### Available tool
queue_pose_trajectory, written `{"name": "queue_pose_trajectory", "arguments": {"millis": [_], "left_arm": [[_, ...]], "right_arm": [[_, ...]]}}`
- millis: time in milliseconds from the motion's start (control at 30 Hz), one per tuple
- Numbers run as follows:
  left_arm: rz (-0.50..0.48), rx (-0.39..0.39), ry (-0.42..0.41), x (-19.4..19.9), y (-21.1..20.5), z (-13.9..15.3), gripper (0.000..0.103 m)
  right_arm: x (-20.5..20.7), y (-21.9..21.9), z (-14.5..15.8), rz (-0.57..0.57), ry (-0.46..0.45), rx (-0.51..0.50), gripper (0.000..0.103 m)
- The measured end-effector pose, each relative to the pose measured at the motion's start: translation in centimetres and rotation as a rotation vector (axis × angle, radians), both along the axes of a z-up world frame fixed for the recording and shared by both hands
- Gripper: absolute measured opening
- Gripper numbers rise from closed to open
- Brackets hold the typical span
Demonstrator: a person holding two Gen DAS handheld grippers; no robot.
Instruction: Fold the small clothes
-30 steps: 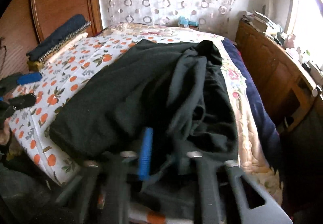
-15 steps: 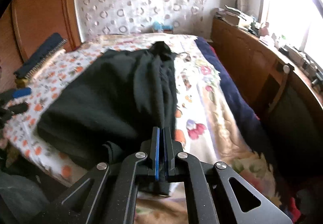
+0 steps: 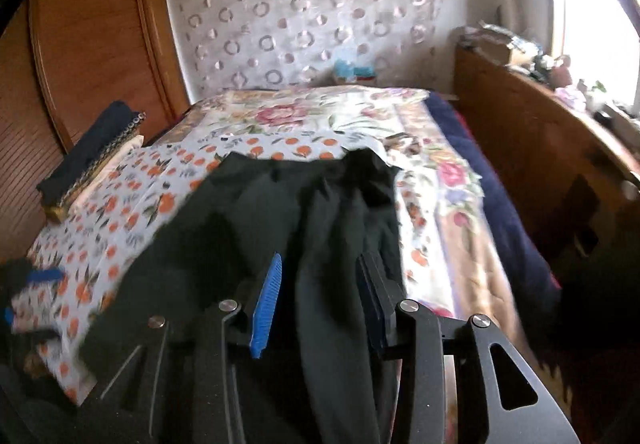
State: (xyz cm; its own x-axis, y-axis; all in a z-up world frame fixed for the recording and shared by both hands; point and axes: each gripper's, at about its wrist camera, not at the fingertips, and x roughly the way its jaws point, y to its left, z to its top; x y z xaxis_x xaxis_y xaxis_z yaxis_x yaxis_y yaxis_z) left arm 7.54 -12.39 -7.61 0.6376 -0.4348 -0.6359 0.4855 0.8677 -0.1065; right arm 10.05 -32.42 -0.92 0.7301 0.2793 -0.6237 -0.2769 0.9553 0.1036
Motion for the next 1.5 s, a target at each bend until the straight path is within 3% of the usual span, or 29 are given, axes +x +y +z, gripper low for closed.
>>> {"name": "queue_pose_trajectory", "arguments": {"millis": [233, 267, 300, 333, 433, 500, 567, 633, 667, 800, 867, 1133, 1367, 1433, 1500], "left_arm": [[0.006, -0.010, 0.010, 0.1, 0.4, -0.3, 0.080], [0.006, -0.010, 0.011, 0.1, 0.4, -0.3, 0.080], [0.004, -0.010, 0.012, 0.0, 0.4, -0.4, 0.080], [0.003, -0.009, 0.014, 0.0, 0.3, -0.5, 0.080], [-0.001, -0.008, 0.015, -0.1, 0.3, -0.6, 0.080], [-0.003, -0.010, 0.018, -0.1, 0.2, -0.6, 0.080], [-0.007, -0.011, 0.019, -0.1, 0.0, -0.7, 0.080], [-0.012, -0.010, 0.021, -0.1, -0.1, -0.7, 0.080], [-0.014, -0.007, 0.021, -0.1, -0.2, -0.7, 0.080], [-0.019, 0.002, 0.029, 0.0, -0.5, -0.9, 0.080], [-0.019, 0.004, 0.035, 0.0, -0.6, -1.0, 0.080], [-0.032, 0.017, 0.063, 0.1, -1.3, -1.6, 0.080], [-0.069, 0.015, 0.106, 0.1, -2.1, -2.3, 0.080], [-0.077, 0.015, 0.124, 0.1, -2.2, -2.6, 0.074], [-0.087, 0.014, 0.149, 0.2, -2.3, -3.0, 0.060]], "right_arm": [[7.5, 0.3, -1.0, -0.023, 0.141, -0.027, 0.040], [8.0, 0.1, -1.4, -0.026, 0.160, -0.029, 0.037], [8.4, 0.3, -1.3, -0.022, 0.170, -0.029, 0.028], [8.5, 0.2, -1.2, -0.014, 0.169, -0.028, 0.006], [8.4, -0.5, 1.0, -0.070, 0.064, -0.040, 0.006], [8.5, -1.8, 1.9, -0.155, 0.051, -0.038, 0.006], [8.4, -2.5, 2.4, -0.256, 0.032, -0.127, 0.007], [8.4, -3.2, 2.5, -0.244, 0.060, -0.129, 0.012], [8.1, -3.4, 2.5, -0.243, 0.067, -0.137, 0.021], [5.0, -2.8, 3.2, -0.197, 0.014, -0.157, 0.036], [3.1, -2.4, 3.2, -0.173, -0.008, -0.142, 0.049], [-8.3, -2.3, 0.0, -0.080, -0.005, -0.065, 0.049], [-13.6, -3.3, -0.7, -0.053, 0.007, -0.021, 0.049], [-14.0, -2.9, -0.5, -0.034, 0.002, -0.024, 0.051], [-14.2, -2.3, -0.4, -0.012, -0.009, -0.048, 0.057]]}}
